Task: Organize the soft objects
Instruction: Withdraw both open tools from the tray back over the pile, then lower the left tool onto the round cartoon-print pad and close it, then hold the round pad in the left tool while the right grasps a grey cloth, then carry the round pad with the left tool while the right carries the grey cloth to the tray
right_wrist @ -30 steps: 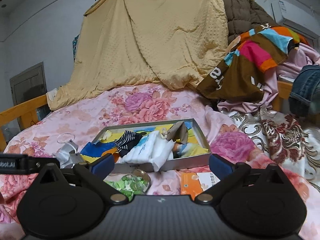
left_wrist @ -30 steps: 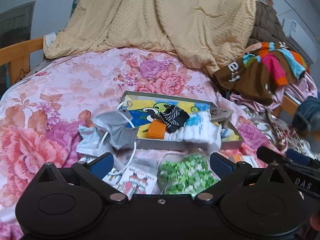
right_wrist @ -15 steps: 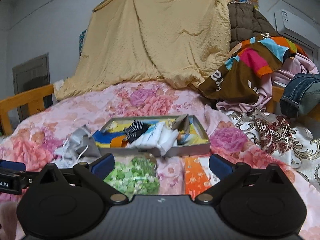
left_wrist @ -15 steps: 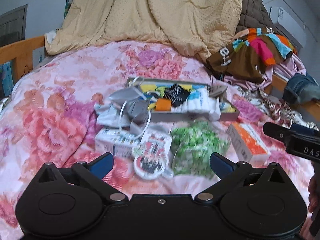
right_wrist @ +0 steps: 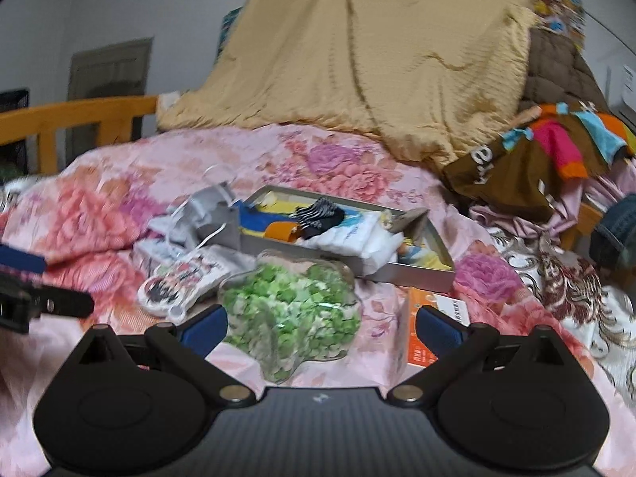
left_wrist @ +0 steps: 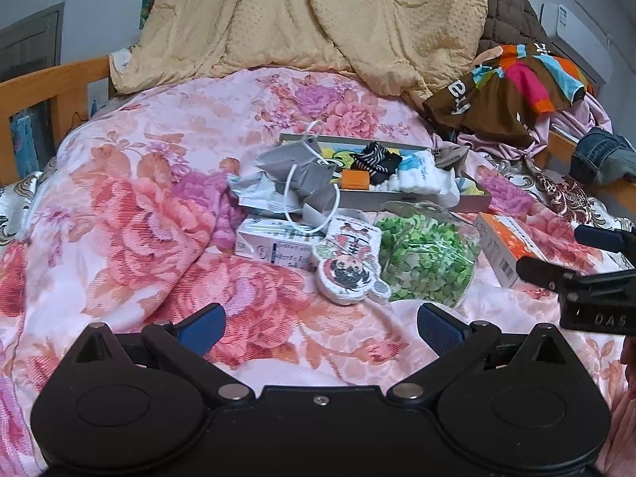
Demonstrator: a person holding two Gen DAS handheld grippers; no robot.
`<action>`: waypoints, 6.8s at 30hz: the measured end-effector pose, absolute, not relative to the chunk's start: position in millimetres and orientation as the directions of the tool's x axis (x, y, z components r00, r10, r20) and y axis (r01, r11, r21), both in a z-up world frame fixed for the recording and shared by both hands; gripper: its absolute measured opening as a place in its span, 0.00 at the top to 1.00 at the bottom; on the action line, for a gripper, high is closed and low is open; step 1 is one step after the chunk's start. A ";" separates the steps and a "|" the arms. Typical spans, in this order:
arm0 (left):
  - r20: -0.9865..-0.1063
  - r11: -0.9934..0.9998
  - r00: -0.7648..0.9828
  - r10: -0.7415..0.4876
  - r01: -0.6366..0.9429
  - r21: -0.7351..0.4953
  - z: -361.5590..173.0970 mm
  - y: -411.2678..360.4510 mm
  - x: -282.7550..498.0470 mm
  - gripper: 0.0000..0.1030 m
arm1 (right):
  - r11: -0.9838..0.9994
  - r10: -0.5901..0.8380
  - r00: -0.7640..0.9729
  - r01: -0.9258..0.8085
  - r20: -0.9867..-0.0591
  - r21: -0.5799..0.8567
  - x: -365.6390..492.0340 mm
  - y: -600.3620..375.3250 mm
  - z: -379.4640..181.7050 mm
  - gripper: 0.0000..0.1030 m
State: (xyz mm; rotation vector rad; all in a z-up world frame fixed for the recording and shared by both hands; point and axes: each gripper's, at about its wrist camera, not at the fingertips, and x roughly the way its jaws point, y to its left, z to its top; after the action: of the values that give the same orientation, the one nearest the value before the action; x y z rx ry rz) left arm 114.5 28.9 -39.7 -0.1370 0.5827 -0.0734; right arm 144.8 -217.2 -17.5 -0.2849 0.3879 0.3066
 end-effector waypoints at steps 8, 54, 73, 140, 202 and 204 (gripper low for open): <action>-0.532 0.995 0.843 -0.083 0.041 -0.091 -49.9 28.8 111.7 0.01 | 0.885 0.241 0.867 -0.381 -0.436 -0.269 146.7 -203.5 -25.1 0.00; -0.531 0.914 0.753 -0.388 0.241 -0.326 -89.0 40.4 225.4 0.05 | 0.907 0.340 0.852 -0.409 -0.397 -0.102 242.2 -198.2 -25.1 0.00; -0.510 0.884 0.738 -0.441 0.260 -0.388 -105.7 46.1 229.7 0.44 | 0.735 0.521 0.667 -0.668 -0.534 -0.117 291.8 -121.2 -27.7 0.03; -0.386 0.825 0.831 -0.401 0.144 -0.546 -96.2 42.5 203.2 0.86 | 0.740 0.578 0.496 -0.652 -0.648 0.162 327.0 -122.7 -29.1 0.89; -0.488 0.913 0.817 -0.308 0.110 -0.392 0.4 9.0 168.2 0.86 | 0.747 0.646 0.461 -0.545 -0.608 0.381 264.9 -238.0 -10.5 0.68; -0.485 0.916 0.822 -0.299 0.106 -0.386 3.2 9.0 170.5 0.87 | 0.750 0.642 0.465 -0.548 -0.609 0.371 263.4 -236.2 -10.6 0.68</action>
State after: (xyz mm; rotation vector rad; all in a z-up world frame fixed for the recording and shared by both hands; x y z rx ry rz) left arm 170.5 9.0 3.2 -0.3546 0.5682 -0.2200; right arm 263.4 -236.2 -10.6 0.1290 0.8035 0.7329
